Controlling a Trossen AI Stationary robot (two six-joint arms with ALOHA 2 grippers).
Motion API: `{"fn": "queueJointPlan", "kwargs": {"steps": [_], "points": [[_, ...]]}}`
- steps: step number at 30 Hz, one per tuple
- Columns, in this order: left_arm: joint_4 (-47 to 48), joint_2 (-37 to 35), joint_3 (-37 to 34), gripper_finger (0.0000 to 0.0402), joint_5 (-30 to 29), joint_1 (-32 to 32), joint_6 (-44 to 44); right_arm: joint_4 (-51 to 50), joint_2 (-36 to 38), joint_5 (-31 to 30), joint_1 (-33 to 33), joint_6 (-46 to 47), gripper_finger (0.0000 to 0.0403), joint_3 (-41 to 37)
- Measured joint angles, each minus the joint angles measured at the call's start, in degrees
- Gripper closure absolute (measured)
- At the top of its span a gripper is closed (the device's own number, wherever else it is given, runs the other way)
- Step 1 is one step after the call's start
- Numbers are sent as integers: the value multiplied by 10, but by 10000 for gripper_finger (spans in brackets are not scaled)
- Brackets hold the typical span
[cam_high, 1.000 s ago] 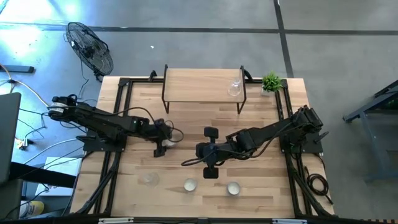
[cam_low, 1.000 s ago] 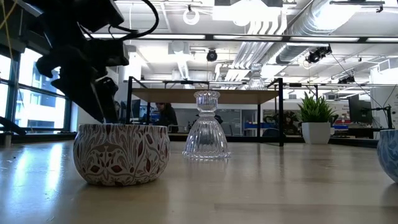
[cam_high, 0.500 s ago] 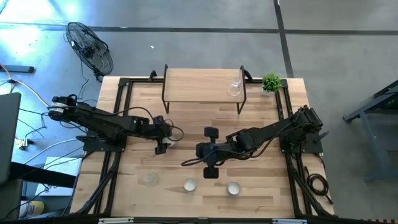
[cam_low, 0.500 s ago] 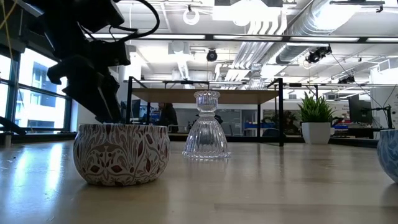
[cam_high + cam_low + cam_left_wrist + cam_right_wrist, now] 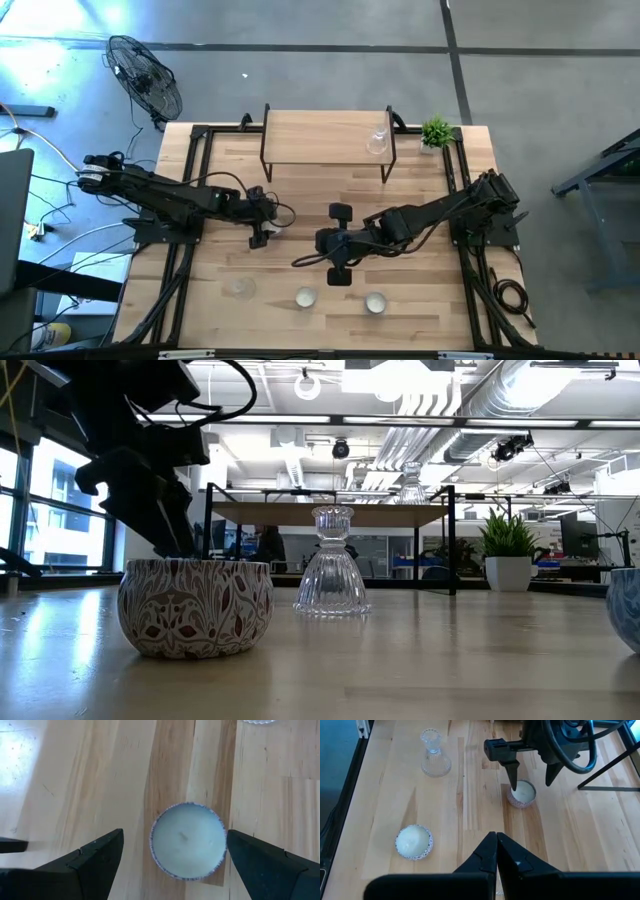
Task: Pick & Place candle stick holders
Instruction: Put the purple patterned scented candle on the shelf
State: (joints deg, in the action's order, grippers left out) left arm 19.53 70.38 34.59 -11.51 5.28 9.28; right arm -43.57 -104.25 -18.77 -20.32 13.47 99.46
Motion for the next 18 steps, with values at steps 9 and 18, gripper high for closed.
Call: {"fn": "queueJointPlan", "kwargs": {"steps": [9, 18], "points": [[0, 0, 0, 53, -13, 0, 0, -1, 0, 0, 0, 0, 401, 0], [0, 0, 0, 52, -21, 0, 6, -3, 0, 0, 0, 0, 401, 0]]}}
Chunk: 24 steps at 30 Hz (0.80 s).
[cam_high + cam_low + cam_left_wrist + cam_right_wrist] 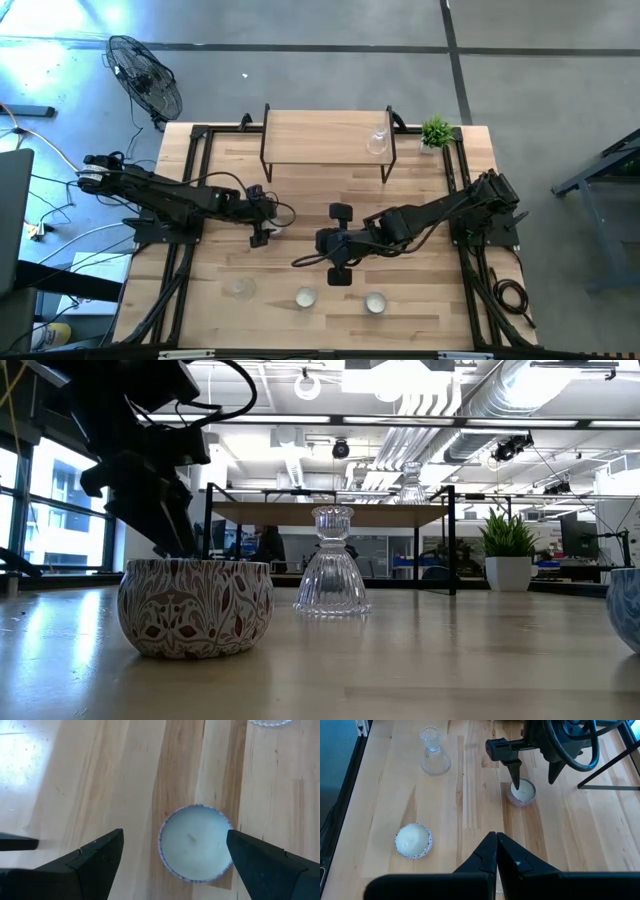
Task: Pick & Place candle stick holders
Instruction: Put the purple patterned scented candle on the shelf
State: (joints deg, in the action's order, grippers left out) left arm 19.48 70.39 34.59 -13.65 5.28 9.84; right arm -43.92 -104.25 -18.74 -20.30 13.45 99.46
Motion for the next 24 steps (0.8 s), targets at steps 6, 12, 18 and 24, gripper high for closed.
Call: {"fn": "queueJointPlan", "kwargs": {"steps": [6, 12, 18, 24], "points": [[2, 0, 0, 52, 8, 0, 5, 0, 0, 0, 0, 0, 402, 0], [3, 0, 0, 52, 44, 0, 7, 0, 0, 0, 0, 1, 402, 0], [4, 0, 0, 52, 41, 0, 7, 0, 0, 0, 0, 6, 401, 0], [6, 0, 0, 52, 41, 0, 5, 0, 0, 2, 0, 6, 402, 0]]}}
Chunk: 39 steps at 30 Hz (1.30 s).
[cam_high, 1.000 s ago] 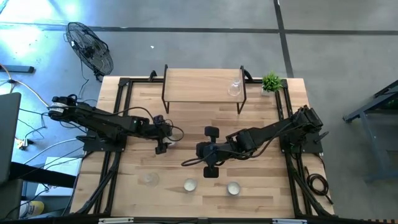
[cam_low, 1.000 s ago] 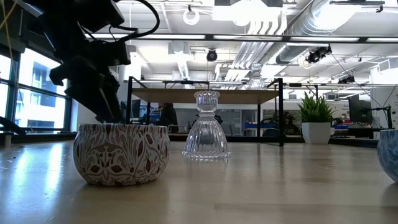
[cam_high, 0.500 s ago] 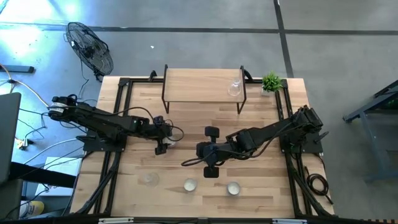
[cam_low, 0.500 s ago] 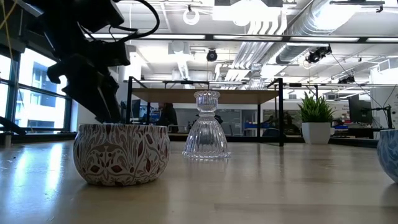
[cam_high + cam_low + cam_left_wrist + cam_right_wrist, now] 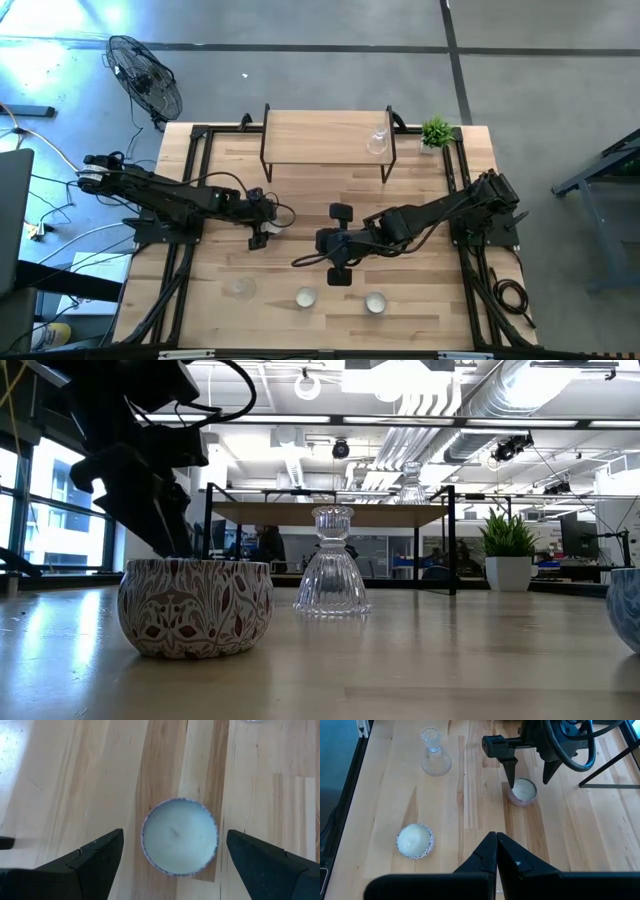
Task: Pick & Place candle stick holders
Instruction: Put the purple patterned scented candle on the shelf
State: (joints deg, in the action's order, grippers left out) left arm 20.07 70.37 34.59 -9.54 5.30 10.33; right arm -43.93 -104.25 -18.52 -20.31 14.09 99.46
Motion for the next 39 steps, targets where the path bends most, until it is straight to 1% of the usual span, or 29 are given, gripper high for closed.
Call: {"fn": "queueJointPlan", "kwargs": {"steps": [5, 9, 20, 23, 33, 39], "points": [[1, 0, 0, 53, 0, 0, 0, 0, 0, 0, 0, 0, 402, 0], [1, 0, 0, 53, 15, 0, -9, 0, 0, 0, 0, 0, 401, 0], [-2, 2, 0, 53, 11, 0, -30, 0, 0, 0, 0, 4, 401, 0], [-5, 14, 0, 53, 11, 0, -30, 0, 0, 0, 0, 4, 402, 0], [-22, 88, -1, 53, 10, 0, -30, -2, 0, -1, 0, 4, 402, 0], [-40, 98, -1, 53, 10, 0, -45, -2, 0, -2, 0, 4, 402, 0]]}}
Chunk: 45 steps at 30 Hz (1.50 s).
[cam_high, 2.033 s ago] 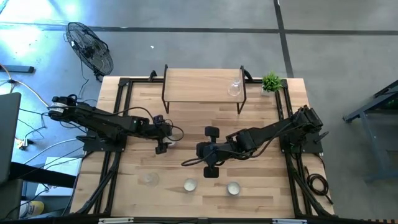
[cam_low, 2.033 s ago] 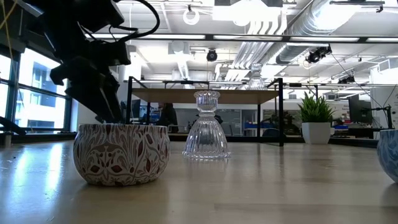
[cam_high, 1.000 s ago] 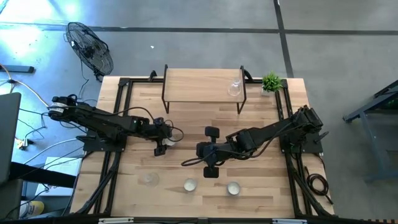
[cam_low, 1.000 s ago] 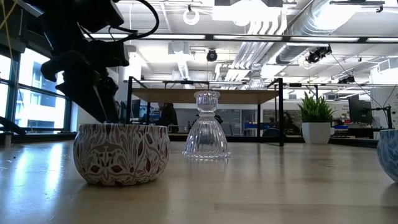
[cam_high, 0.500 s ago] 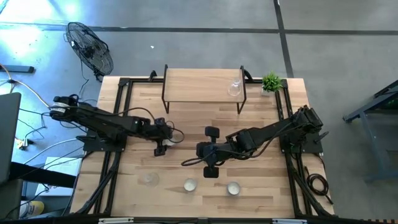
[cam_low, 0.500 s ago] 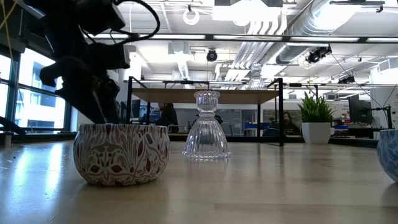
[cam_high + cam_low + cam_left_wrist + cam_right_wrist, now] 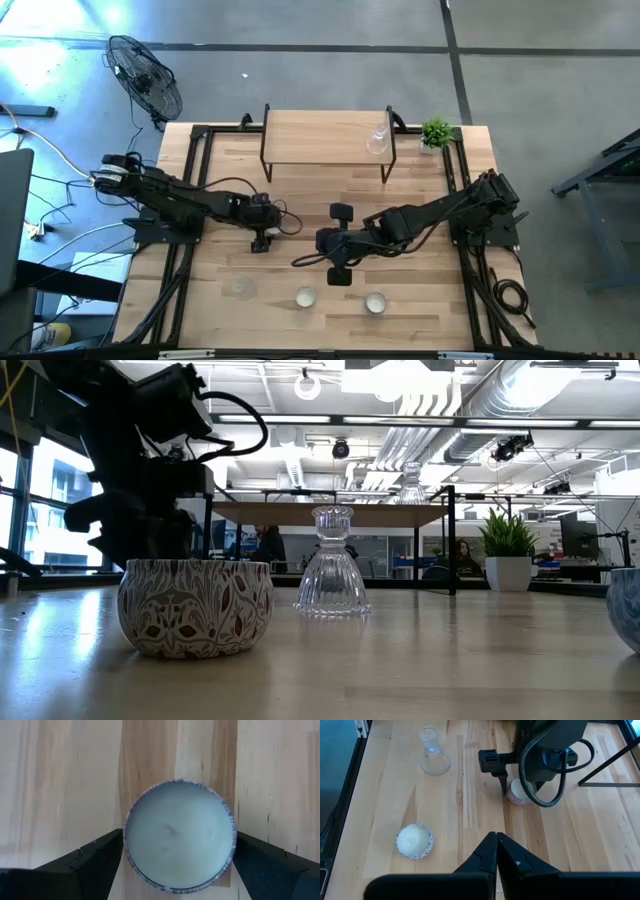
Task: Pick & Place candle stick holders
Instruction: Put the purple patterned scented candle on the shelf
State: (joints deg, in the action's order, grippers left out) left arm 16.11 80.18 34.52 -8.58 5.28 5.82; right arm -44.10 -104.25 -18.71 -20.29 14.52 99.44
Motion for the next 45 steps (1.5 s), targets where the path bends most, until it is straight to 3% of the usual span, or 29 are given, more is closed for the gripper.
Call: {"fn": "queueJointPlan", "kwargs": {"steps": [36, 45], "points": [[-2, 0, 0, 53, 2, 0, -9, 0, 0, -2, 0, 0, 402, 0], [-48, 0, 0, 53, 2, 0, -10, 0, 0, -2, 0, 0, 402, 0]]}}
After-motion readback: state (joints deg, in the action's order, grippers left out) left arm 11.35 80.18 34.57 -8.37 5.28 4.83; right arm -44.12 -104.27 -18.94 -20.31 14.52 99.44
